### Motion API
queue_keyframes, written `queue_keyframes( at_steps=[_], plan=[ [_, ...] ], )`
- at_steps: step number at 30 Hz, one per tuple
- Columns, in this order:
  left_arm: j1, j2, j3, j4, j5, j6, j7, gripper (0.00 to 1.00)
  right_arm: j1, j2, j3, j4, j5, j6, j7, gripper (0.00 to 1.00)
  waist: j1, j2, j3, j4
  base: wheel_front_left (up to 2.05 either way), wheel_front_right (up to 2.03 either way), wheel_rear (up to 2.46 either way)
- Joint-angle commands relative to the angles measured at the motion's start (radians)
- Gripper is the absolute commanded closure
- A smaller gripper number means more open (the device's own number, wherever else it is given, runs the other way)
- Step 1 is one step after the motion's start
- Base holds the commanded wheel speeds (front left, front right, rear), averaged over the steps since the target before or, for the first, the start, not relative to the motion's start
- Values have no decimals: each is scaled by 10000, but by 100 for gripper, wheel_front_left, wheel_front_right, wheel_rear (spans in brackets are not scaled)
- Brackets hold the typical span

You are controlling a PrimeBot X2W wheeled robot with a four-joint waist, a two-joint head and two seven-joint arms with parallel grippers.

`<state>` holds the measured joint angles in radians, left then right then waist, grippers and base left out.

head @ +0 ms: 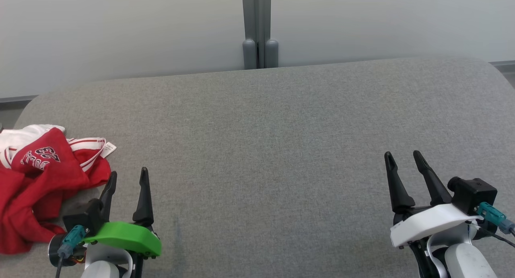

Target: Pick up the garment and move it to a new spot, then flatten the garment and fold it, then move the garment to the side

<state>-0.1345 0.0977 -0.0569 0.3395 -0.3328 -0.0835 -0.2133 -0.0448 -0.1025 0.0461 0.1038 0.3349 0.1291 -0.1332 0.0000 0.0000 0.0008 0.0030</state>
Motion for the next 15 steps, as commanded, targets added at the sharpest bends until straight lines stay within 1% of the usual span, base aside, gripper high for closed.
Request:
queue_keyframes(
  at_steps=[1, 15],
  plan=[
    [-239, 79, -1, 35, 254, -37, -75, 0, 84, 58, -73, -79, -308, 25, 29, 0, 0, 0, 5, 6, 0, 0, 0],
    [-272, 41, -54, 406, 1099, -81, -350, 0, 167, 327, -297, -147, -1505, 17, 139, 0, 0, 0, 34, 29, 0, 0, 0]
  ],
)
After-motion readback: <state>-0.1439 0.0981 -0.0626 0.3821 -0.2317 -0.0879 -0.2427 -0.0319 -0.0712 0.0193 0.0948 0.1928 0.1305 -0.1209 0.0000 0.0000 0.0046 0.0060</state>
